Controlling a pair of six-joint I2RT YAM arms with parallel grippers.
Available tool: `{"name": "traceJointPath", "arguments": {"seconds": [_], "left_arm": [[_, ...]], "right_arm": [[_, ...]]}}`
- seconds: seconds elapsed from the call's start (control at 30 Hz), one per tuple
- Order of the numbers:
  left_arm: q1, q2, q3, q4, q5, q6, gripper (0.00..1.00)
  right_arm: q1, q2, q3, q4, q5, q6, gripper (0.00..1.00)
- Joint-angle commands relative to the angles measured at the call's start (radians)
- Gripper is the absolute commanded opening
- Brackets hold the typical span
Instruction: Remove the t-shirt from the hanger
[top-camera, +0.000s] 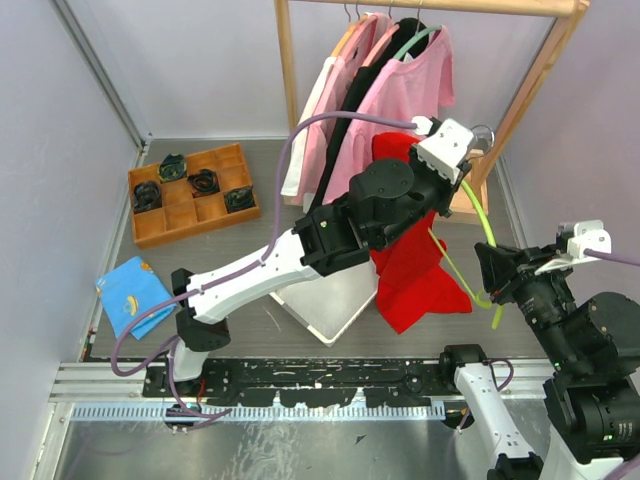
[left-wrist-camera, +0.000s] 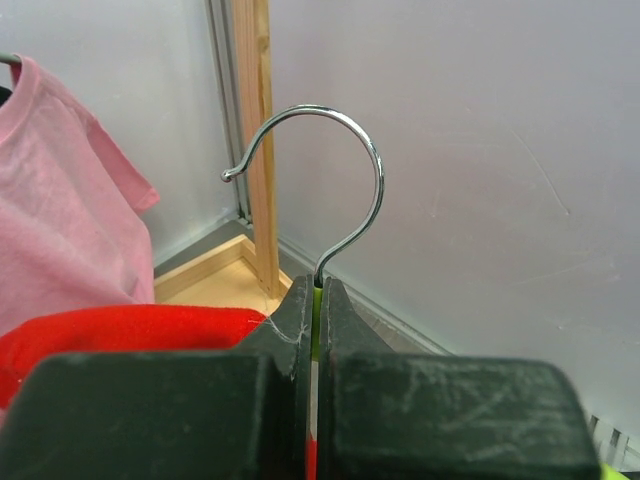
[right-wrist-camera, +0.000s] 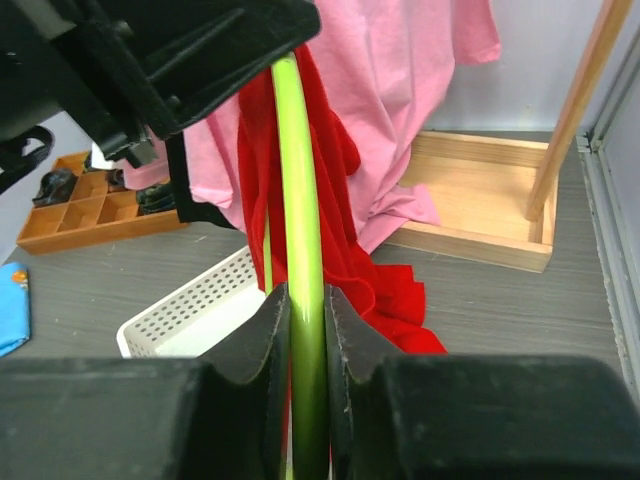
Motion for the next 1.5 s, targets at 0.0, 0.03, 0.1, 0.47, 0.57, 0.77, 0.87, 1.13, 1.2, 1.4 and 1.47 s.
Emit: {"name": "traceJointPath", "arguments": {"seconds": [0.0,0.03,0.1,0.47,0.57,0.77,0.87,1.13,1.2,1.4,1.47], "left_arm": [[-0.005,-0.061,-0.011,0.044,-0.017,0.005,0.0],[-0.005,-0.061,-0.012,0.041,-0.019,0.004,0.0],[-0.004,-0.063,-0.01,0.034,-0.022,0.005,0.0],[-0.003,-0.113,-0.041,0.005,-0.027,0.027,0.68],[-0.003,-0.168,-0.102,0.021,-0.027,0.034,0.73],[-0.004,-0.293,-0.296,0.045,-0.001,0.021,0.77],[-0.004,-0.319,-0.382,0.061,0.057,0.003,0.77],[-0.003,-0.117,-0.188,-0.06,0.144,0.017,0.77],[-0.003,-0.066,-0.13,-0.077,0.147,0.023,0.77],[-0.003,0.016,-0.051,-0.062,0.077,0.051,0.76],[0.0,0.023,-0.05,-0.046,0.051,0.063,0.73]], "right_arm": [[-0.006,-0.021,-0.005,0.116,0.056,0.003,0.13],[-0.006,-0.029,-0.007,0.129,0.054,0.004,0.1],[-0.006,-0.046,-0.014,0.162,0.053,0.008,0.06],[-0.006,-0.047,-0.009,0.2,0.086,0.033,0.01],[-0.006,-0.051,-0.016,0.206,0.109,0.033,0.01],[-0.006,-0.052,-0.018,0.221,0.167,0.008,0.01],[-0.006,-0.053,-0.014,0.24,0.194,-0.004,0.01],[-0.007,-0.05,0.003,0.252,0.228,-0.031,0.01],[-0.006,-0.051,0.005,0.253,0.226,-0.033,0.01],[-0.006,-0.054,0.012,0.25,0.206,-0.03,0.01],[-0.006,-0.054,0.013,0.248,0.199,-0.028,0.01]]}}
